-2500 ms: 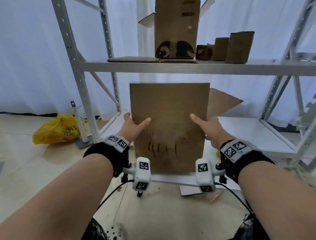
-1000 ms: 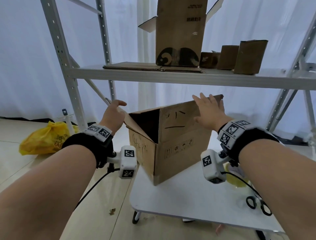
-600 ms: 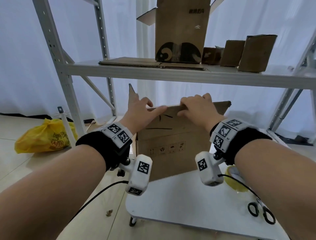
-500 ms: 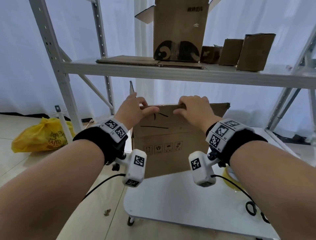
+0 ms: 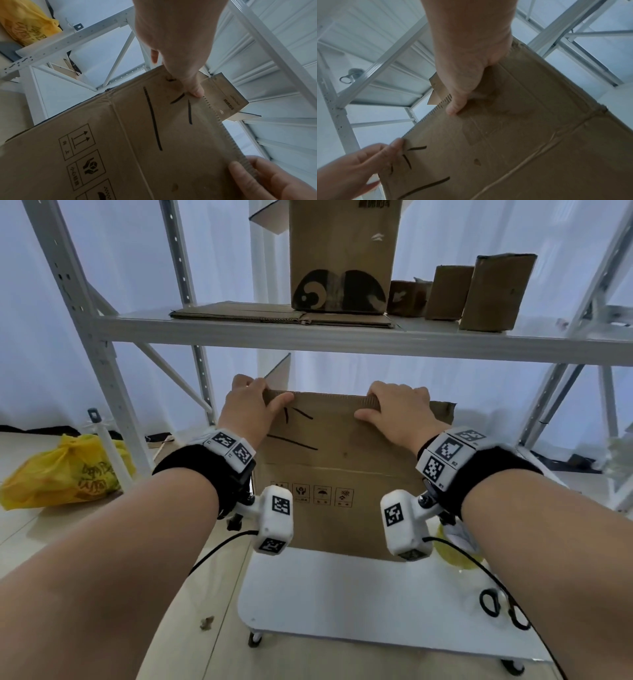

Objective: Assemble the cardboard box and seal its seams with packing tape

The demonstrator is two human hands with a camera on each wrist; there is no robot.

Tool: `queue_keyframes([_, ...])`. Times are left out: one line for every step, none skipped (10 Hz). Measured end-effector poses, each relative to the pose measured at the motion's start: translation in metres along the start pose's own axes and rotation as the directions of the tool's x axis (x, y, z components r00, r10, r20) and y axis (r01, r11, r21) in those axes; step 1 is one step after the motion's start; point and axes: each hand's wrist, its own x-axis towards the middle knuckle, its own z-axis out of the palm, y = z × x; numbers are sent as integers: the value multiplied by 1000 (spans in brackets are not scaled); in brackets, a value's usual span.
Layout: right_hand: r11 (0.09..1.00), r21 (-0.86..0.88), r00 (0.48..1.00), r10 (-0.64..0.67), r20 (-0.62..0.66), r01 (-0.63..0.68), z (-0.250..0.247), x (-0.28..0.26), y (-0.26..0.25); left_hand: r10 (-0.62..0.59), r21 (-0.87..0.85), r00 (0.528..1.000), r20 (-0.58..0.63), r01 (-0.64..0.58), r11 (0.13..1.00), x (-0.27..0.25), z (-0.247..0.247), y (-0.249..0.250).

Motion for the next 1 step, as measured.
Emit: queue_keyframes([999,42,1000,-9,-28,10,-10,-4,-2,-27,7,999,-43,28,1000,-6,-7,9])
